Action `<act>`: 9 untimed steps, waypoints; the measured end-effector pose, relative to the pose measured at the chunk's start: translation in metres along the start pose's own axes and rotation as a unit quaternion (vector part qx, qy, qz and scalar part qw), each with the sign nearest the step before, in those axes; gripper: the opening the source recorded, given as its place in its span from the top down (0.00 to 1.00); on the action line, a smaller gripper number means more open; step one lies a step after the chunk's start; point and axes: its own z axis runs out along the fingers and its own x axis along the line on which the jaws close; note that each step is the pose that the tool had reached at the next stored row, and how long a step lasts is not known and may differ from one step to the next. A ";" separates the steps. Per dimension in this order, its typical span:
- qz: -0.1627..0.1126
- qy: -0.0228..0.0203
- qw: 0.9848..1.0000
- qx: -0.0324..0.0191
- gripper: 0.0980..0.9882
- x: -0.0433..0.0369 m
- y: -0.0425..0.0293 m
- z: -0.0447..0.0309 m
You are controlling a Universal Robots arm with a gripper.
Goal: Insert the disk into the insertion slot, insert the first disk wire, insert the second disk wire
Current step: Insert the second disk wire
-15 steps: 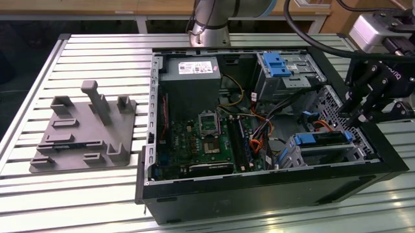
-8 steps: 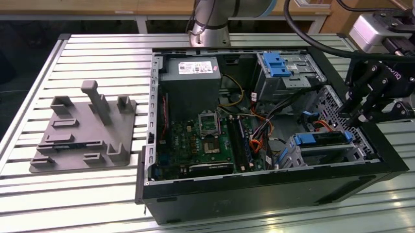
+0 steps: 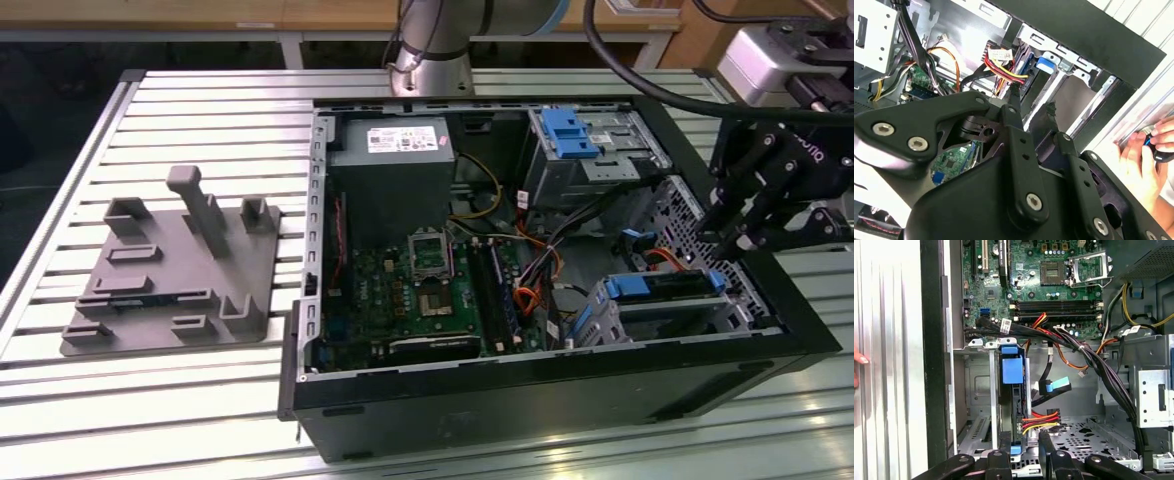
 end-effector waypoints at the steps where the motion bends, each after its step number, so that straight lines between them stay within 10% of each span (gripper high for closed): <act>1: 0.000 0.002 1.000 -0.005 0.71 -0.0008 -0.0003 -0.0004; 5: 0.001 0.016 1.000 -0.017 0.71 -0.0080 0.0000 -0.0021; 9: 0.001 0.029 0.999 -0.016 0.71 -0.0188 0.0011 -0.0017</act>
